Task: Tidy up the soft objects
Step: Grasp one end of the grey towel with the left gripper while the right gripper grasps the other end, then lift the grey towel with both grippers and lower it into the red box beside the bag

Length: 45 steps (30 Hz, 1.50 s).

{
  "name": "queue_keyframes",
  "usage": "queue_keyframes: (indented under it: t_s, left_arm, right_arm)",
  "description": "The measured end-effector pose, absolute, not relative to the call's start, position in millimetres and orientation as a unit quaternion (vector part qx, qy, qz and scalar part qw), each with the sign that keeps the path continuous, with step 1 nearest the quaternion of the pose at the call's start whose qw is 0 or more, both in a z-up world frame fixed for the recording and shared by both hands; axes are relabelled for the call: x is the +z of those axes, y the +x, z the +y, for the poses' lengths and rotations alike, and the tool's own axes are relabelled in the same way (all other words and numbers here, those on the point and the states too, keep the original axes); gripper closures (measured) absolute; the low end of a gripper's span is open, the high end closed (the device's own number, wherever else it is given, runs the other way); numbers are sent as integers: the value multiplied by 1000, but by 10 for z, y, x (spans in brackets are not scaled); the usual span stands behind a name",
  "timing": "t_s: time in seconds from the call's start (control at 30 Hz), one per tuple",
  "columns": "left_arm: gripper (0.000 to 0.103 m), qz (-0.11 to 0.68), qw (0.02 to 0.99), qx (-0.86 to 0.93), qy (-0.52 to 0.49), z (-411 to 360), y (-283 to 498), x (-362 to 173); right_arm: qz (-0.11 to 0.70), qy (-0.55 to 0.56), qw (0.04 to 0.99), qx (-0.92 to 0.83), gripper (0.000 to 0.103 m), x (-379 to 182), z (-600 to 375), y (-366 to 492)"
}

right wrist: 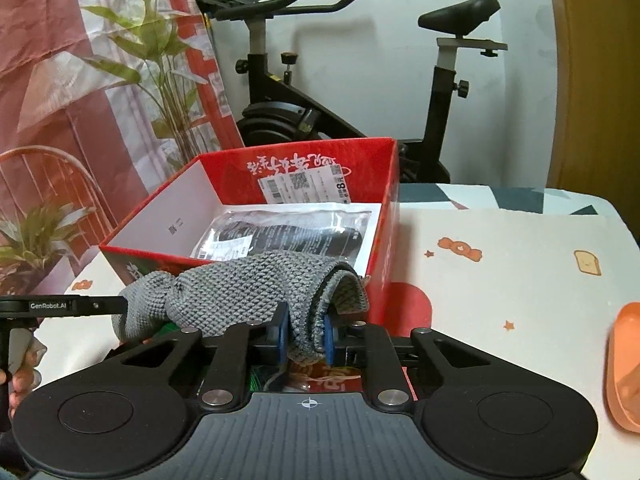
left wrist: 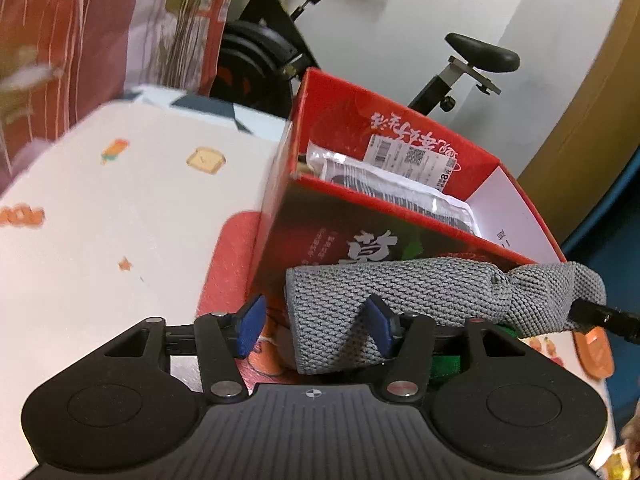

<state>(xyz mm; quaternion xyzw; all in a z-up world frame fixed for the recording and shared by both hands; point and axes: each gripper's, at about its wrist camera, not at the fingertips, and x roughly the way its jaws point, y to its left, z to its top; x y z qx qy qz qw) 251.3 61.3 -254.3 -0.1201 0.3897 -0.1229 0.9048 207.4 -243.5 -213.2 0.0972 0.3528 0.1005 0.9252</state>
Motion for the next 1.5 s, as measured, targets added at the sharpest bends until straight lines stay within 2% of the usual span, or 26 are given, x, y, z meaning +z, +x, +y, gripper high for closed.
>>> queue_keyframes:
  t_s: [0.3,0.4,0.47,0.5,0.53,0.57,0.7,1.03,1.27,1.5]
  left_arm:
    - [42,418,858,-151,-257,790,2601,-2792]
    - [43,412,859,-157,-258,750,2588,-2776]
    - [53,410,861,-159,-255,725,2581,-2771]
    - [70,409,862,-158,-256,719,2575,-2771]
    - [93,408,863,-156,-254,728,2571,-2767]
    - [96,407,867,-153,-244,725,2566,-2757]
    - [96,399,879,-142,-218,770,2530,-2643]
    - [97,284,929,-148,-188,791,2334,-1976]
    - [96,241,947,-141,-160,699,2411,-1627]
    - [96,269,948,-145,-94,478,2720,-1529]
  right_arm:
    - [357,102,923,101,88,-2151,-2466,2091]
    - [359,102,922,101,88,-2159,-2463,2102]
    - [359,101,922,101,88,-2158,-2462,2102]
    - [359,102,922,102,88,-2158,-2463,2101]
    - [359,103,922,102,88,-2158,-2461,2100]
    - [358,104,922,102,88,-2155,-2467,2099]
    - [344,105,926,117,89,-2105,-2475,2067]
    - [290,104,938,161,90,-1738,-2477,2063]
    - [267,84,946,163,90,-1535,-2409,2226]
    - [283,33,945,160,90,-1541,-2263,2641]
